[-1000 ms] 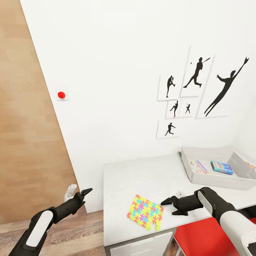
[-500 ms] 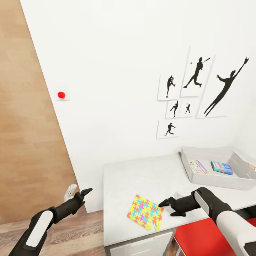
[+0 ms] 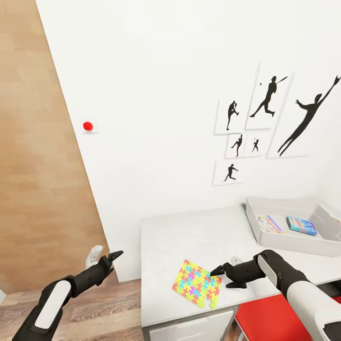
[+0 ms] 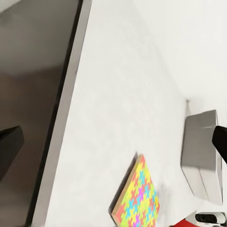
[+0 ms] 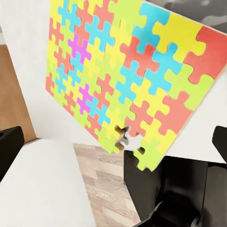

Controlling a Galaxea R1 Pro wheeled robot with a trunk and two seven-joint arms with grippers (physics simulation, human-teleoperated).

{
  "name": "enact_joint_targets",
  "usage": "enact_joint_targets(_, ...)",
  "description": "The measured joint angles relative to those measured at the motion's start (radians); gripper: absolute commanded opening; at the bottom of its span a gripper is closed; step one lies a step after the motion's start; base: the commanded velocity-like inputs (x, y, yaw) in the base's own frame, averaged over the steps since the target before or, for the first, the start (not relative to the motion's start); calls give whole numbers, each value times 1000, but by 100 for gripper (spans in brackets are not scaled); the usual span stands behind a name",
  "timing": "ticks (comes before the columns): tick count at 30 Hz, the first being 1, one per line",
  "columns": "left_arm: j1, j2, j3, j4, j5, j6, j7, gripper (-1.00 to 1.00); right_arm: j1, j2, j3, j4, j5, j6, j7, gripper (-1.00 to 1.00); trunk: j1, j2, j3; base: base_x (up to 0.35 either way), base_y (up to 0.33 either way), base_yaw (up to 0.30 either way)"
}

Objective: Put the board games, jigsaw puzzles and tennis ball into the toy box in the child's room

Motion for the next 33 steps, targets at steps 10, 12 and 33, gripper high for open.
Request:
enact_joint_targets(10, 0, 0, 0, 0, 0, 0, 0, 100, 0, 0, -5, 9, -1, -3, -1, 100, 0, 0, 0, 0, 0, 100)
enact_joint_targets(12, 0, 0, 0, 0, 0, 0, 0, 100, 0, 0, -6, 12, -2, -3, -2, 100, 0, 0, 0, 0, 0, 40)
enact_joint_targets(33, 0, 0, 0, 0, 0, 0, 0, 100, 0, -1, -50, 39, -2, -11, -22, 100, 0, 0, 0, 0, 0, 11)
